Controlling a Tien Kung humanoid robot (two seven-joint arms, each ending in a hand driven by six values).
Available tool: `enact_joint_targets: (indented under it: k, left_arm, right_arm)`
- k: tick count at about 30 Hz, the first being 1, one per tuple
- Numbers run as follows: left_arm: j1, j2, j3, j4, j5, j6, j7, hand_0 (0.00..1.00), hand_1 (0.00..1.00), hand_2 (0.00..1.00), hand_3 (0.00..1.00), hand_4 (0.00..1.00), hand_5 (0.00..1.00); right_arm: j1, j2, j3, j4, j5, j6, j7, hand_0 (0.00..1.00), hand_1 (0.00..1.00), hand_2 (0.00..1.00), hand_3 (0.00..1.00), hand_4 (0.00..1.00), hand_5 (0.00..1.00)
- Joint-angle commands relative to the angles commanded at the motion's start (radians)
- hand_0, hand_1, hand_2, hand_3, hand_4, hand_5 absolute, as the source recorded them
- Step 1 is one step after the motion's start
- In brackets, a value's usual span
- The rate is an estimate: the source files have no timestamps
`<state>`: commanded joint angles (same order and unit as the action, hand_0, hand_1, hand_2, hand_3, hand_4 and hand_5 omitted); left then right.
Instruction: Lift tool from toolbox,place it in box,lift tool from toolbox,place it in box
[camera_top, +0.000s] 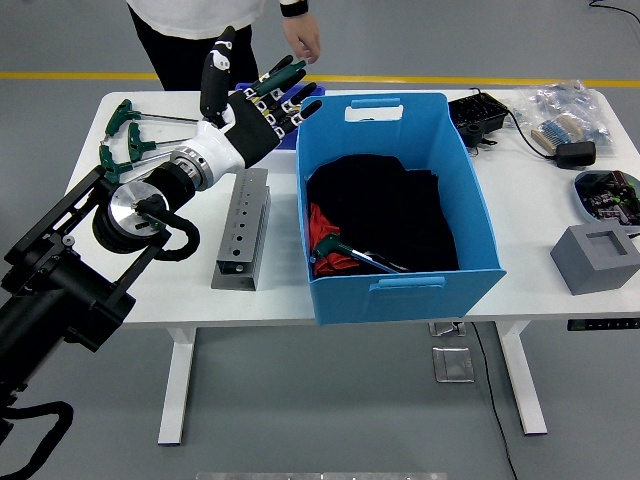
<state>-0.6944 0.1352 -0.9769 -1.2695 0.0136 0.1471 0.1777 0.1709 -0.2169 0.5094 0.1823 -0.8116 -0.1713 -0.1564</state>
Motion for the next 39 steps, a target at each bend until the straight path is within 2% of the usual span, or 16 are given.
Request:
enact_joint_targets:
  k: [4,8,12,15,16,17,21,22,27,28,30,33,34,39]
  left_arm:
    - [-0.039,-0.01,0.091,-0.018,-0.011,-0.026,0.012,0.64,0.722,0.873,0.844,0.883,0.953]
    - [-0.087,-0.025,0.191,0.005,-0.016,-0.07,0.028,0.64,0.722,0.873,0.844,0.883,0.953]
    - [-0.144,-0.039,0.29,0.069,0.015,-0.134,0.046,0.64,0.722,0.838,0.82,0.881,0.95]
    - [-0.196,-0.063,0.367,0.156,0.046,-0.197,0.059,0.64,0.722,0.838,0.82,0.881,0.95]
    - [-0.211,-0.072,0.387,0.185,0.059,-0.209,0.061,0.633,0.716,0.793,0.797,0.879,0.949]
    - [-0.225,-0.081,0.405,0.214,0.076,-0.216,0.062,0.633,0.716,0.793,0.797,0.879,0.949]
    - [-0.291,-0.134,0.467,0.354,0.213,-0.225,0.051,0.633,0.716,0.793,0.797,0.879,0.949]
    - [-0.309,-0.135,0.482,0.389,0.257,-0.223,0.049,0.594,0.708,0.785,0.792,0.879,0.951]
    - [-0.361,-0.135,0.523,0.511,0.462,-0.204,0.042,0.594,0.708,0.785,0.792,0.879,0.951]
    - [-0.365,-0.135,0.526,0.521,0.495,-0.201,0.044,0.512,0.671,0.769,0.842,0.881,0.971]
    - [-0.374,-0.135,0.539,0.538,0.586,-0.193,0.052,0.512,0.671,0.769,0.842,0.881,0.971]
    - [-0.375,-0.135,0.544,0.53,0.703,-0.198,0.064,0.512,0.671,0.769,0.842,0.881,0.971]
    - [-0.374,-0.135,0.544,0.521,0.748,-0.2,0.068,0.388,0.6,0.714,0.861,0.88,0.996]
    - [-0.369,-0.135,0.54,0.479,0.956,-0.207,0.077,0.388,0.6,0.714,0.861,0.88,0.996]
  right_arm:
    - [0.001,0.0,0.002,0.0,-0.002,-0.001,-0.001,0.62,0.618,0.68,0.531,0.776,0.571]
    - [0.005,-0.001,0.005,0.001,-0.012,0.0,-0.003,0.62,0.618,0.68,0.531,0.776,0.571]
    - [0.012,-0.003,0.005,0.002,-0.017,0.0,-0.004,0.623,0.618,0.68,0.531,0.777,0.571]
    - [0.018,-0.005,0.008,0.003,-0.026,0.001,-0.006,0.623,0.618,0.68,0.531,0.777,0.571]
    - [0.02,-0.006,0.008,0.004,-0.029,0.001,-0.006,0.624,0.619,0.68,0.531,0.778,0.572]
    - [0.022,-0.006,0.009,0.004,-0.033,0.002,-0.007,0.624,0.619,0.68,0.531,0.778,0.572]
    - [0.033,-0.01,0.013,0.006,-0.048,0.004,-0.01,0.624,0.619,0.68,0.531,0.778,0.572]
    - [0.034,-0.012,0.012,0.007,-0.048,0.004,-0.01,0.625,0.617,0.68,0.532,0.778,0.572]
    - [0.039,-0.014,0.012,0.008,-0.055,0.005,-0.011,0.625,0.617,0.68,0.532,0.778,0.572]
    - [0.039,-0.015,0.012,0.009,-0.055,0.005,-0.011,0.625,0.618,0.68,0.531,0.779,0.572]
    - [0.039,-0.016,0.012,0.01,-0.058,0.006,-0.011,0.625,0.618,0.68,0.531,0.779,0.572]
    - [0.038,-0.017,0.014,0.01,-0.062,0.007,-0.012,0.625,0.618,0.68,0.531,0.779,0.572]
    - [0.038,-0.017,0.014,0.01,-0.063,0.008,-0.012,0.624,0.617,0.68,0.532,0.78,0.571]
    - [0.034,-0.018,0.018,0.011,-0.071,0.011,-0.013,0.624,0.617,0.68,0.532,0.78,0.571]
